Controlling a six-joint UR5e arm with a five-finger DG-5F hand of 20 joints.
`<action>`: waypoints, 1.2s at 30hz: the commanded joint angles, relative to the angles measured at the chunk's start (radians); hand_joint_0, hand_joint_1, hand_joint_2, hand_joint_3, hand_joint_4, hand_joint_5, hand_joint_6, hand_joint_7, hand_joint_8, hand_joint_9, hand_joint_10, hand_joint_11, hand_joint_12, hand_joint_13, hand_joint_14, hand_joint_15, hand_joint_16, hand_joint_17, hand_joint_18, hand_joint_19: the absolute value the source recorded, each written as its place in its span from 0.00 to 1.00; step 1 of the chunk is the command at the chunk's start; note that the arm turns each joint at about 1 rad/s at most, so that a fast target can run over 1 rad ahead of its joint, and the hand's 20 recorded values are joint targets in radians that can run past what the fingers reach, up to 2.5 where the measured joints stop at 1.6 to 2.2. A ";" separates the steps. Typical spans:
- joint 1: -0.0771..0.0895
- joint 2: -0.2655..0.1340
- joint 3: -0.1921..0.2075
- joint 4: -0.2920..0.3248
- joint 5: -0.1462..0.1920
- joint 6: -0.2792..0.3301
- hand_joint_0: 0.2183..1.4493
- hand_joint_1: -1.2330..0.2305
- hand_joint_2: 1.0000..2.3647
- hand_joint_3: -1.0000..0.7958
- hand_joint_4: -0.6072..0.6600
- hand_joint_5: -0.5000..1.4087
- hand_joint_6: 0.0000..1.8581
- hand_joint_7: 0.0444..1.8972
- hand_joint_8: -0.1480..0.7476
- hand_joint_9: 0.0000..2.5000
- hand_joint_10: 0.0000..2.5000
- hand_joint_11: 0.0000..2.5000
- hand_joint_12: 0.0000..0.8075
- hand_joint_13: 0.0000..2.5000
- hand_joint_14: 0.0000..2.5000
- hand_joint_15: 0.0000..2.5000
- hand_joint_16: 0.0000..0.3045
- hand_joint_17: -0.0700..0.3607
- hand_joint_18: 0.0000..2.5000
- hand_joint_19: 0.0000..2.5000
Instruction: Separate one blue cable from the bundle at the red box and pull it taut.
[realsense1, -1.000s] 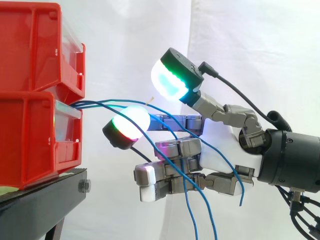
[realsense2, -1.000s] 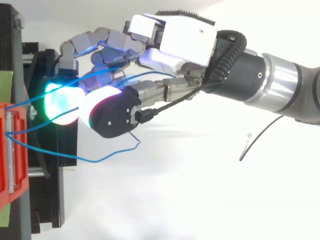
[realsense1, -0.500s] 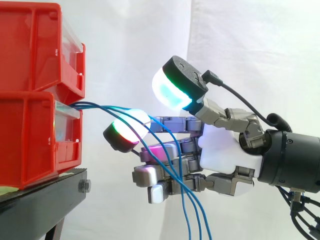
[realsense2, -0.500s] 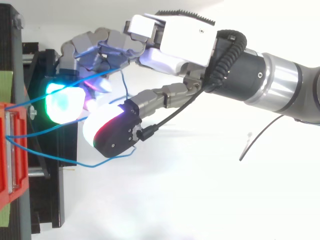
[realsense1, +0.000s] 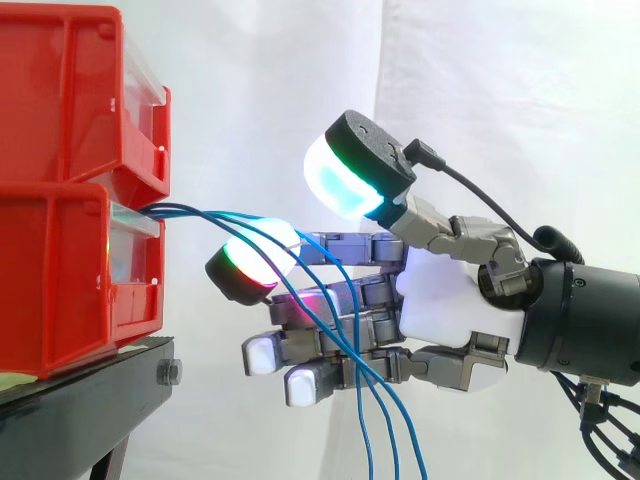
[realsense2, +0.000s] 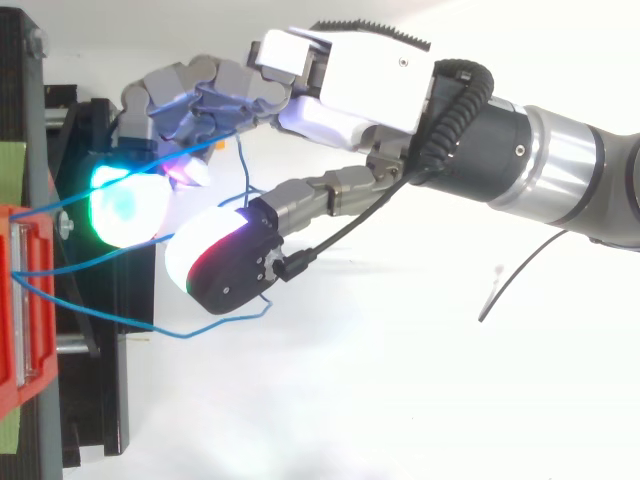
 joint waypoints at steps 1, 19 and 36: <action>0.000 0.000 0.000 0.002 -0.001 0.000 0.20 0.41 0.00 0.28 0.60 0.13 0.42 0.51 0.58 0.04 0.55 0.61 0.52 0.29 0.01 0.44 0.16 0.41 0.26 0.36; -0.005 0.000 0.000 -0.014 0.001 -0.054 0.21 0.41 0.00 0.28 0.63 0.13 0.42 0.50 0.60 0.00 1.00 0.56 0.48 0.07 1.00 0.53 0.13 0.38 0.37 0.81; -0.018 0.003 0.041 -0.012 -0.030 -0.060 0.23 0.46 0.00 0.28 0.62 0.13 0.43 0.48 0.58 0.00 1.00 0.75 0.50 0.13 1.00 0.68 0.16 0.42 0.33 0.52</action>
